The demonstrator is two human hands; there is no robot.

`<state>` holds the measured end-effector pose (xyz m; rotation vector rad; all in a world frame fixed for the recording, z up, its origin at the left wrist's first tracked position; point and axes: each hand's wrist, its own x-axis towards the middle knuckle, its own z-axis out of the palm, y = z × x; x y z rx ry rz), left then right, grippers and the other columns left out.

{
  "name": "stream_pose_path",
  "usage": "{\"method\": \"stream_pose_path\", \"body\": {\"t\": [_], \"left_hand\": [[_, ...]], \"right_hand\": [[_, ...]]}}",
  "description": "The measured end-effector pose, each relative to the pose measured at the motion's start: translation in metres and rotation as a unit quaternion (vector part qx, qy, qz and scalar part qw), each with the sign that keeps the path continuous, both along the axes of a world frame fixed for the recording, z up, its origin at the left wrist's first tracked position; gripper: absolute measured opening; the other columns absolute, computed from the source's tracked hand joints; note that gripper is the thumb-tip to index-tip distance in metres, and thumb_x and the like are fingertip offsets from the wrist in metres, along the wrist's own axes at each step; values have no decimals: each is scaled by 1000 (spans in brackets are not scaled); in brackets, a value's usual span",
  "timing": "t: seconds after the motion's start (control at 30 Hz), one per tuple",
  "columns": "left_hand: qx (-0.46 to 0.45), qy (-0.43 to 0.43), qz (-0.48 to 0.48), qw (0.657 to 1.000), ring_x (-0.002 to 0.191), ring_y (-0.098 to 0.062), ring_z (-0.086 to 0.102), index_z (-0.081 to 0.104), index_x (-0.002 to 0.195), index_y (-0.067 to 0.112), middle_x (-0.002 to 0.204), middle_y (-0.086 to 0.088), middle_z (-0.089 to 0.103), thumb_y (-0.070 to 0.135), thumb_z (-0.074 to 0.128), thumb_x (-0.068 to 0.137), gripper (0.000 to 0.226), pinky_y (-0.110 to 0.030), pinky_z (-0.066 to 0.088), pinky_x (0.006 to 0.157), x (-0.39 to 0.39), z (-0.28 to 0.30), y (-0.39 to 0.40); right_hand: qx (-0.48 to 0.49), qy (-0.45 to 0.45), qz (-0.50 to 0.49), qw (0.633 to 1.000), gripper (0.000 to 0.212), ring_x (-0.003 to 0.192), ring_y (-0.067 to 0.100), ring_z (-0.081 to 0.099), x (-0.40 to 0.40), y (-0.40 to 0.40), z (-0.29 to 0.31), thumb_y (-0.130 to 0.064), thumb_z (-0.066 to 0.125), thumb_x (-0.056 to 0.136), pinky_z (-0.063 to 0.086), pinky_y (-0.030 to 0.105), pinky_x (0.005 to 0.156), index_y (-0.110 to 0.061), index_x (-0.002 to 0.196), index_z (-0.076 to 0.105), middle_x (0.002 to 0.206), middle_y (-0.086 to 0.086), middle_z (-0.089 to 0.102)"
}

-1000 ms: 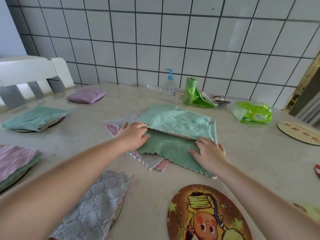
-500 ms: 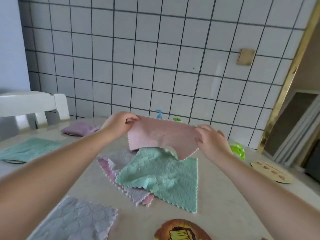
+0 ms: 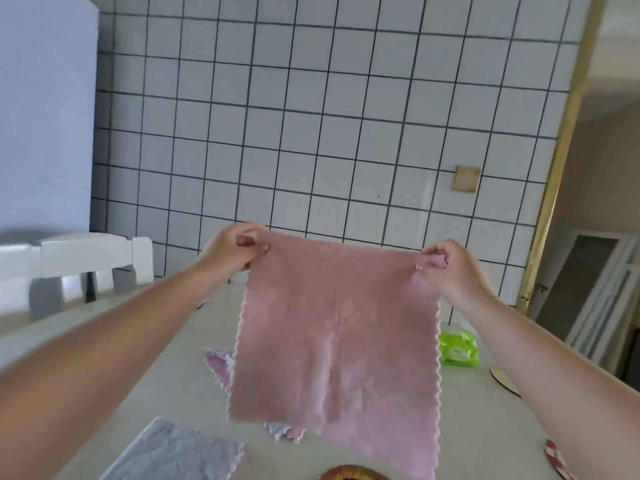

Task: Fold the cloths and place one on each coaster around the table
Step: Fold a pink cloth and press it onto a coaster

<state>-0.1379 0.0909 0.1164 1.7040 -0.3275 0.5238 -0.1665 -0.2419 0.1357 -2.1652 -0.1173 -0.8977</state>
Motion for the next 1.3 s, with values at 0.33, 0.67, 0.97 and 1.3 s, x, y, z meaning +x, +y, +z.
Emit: {"method": "stream_pose_path", "body": {"t": [0.33,0.67,0.97,1.3], "left_hand": [[-39,14,-2,999,81,-22,57,63,90,24,88,-7,60,29,56,91,9,-42,51,86,-19,-23,-29],[-132,85,-152,976,61,-13,51,63,80,17,65,2,55,21,51,91,17,-24,48,57,-97,-71,-44],[-153,292,-151,932,45,-8,52,63,67,16,56,1,56,16,51,88,23,-16,40,39,-166,-178,-43],[28,302,-86,949,55,-10,49,63,87,7,65,-3,54,15,58,88,10,-14,38,45,-174,-209,-34]], "right_hand": [[190,44,43,980,19,77,27,61,-29,-22,-26,-34,63,83,51,45,79,-15,87,65,78,4,65],[268,127,157,942,25,91,32,60,-109,-46,-76,-27,43,97,45,47,84,-11,107,59,98,18,65],[399,334,169,837,25,77,20,70,-176,-55,-174,-22,46,90,57,29,59,-4,97,63,86,12,72],[329,416,105,841,21,67,17,69,-190,-57,-216,-20,52,89,46,30,63,-4,93,65,76,9,72]]}}
